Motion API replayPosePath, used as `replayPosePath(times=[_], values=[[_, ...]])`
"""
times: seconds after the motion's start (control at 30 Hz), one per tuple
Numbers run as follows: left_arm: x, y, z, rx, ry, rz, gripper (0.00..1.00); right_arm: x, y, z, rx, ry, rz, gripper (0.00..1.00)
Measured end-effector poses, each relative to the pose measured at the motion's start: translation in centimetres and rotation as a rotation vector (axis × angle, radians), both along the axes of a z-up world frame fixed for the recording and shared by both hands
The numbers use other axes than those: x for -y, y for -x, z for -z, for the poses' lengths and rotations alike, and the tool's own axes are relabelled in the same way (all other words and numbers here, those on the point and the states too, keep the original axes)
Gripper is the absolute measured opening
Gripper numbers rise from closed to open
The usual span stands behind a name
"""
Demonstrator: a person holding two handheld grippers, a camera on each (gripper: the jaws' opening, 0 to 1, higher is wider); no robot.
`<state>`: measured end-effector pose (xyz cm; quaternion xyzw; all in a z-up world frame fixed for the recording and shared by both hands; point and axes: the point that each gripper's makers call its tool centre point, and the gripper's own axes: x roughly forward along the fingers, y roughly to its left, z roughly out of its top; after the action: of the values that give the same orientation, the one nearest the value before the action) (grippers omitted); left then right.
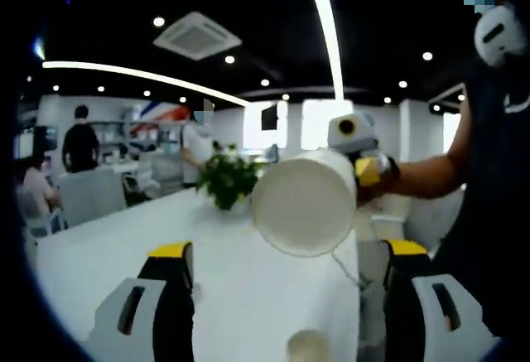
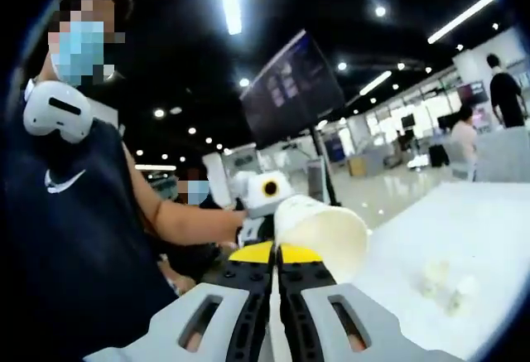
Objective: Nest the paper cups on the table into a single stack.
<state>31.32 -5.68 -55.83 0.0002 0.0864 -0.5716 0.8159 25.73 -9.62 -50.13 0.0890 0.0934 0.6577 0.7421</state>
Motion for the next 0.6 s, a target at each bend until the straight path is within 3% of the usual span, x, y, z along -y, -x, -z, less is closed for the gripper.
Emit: replayPosePath(times=[0.13,0.43,0.6], values=[[-1.6,-1.0,1.3,0.016,-0.061,-0.054,0.98,0.1,-0.4,-0.3,0.05,0.097,-0.002,0.0],[-4.2,-2.4,3.3,-0.017,-0.078,-0.161,0.98,0.1,-1.1,-0.8,0.113,0.331,-0.019,0.0],[-5.4,-2.6,5.5,-0.038,-0.133,-0.185,0.98,0.1,-1.5,-0.1,0.132,0.552,-0.039,0.0]])
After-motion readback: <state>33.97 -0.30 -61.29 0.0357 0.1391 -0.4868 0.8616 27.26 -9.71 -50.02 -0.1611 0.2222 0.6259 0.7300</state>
